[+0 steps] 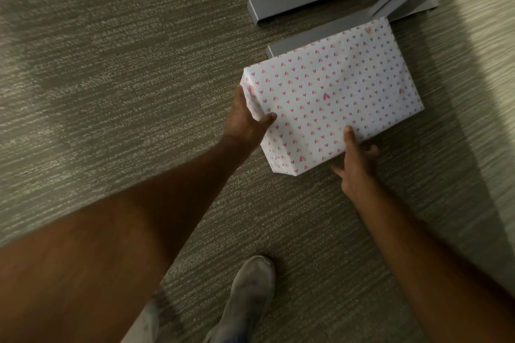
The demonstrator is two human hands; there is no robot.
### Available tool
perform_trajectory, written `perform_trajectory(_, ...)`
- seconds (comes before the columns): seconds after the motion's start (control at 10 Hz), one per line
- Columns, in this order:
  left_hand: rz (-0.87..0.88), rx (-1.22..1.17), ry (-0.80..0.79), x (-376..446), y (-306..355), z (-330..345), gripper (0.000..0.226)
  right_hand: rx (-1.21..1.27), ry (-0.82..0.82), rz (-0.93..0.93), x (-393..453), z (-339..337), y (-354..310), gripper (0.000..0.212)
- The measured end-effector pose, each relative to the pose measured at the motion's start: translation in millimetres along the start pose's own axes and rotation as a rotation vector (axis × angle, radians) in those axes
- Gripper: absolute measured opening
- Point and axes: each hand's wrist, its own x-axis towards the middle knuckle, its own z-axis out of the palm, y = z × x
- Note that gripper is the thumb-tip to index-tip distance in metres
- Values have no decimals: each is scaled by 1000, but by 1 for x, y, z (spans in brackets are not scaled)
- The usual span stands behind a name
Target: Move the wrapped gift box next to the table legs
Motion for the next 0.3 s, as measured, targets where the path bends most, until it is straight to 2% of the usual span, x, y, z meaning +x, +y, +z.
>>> perform_trajectory(0.1, 63, 149, -5, -27, 5, -12, 92, -129, 67, -49, -24, -10, 4, 96)
perform_trajectory(0.2, 99, 235, -15, -46, 10, -18, 91, -192, 67, -84, -41, -19, 7, 94)
perform_trajectory(0.3, 128, 456, -71, -79, 25, -24, 84, -314, 23, -183, -79, -36, 2, 92)
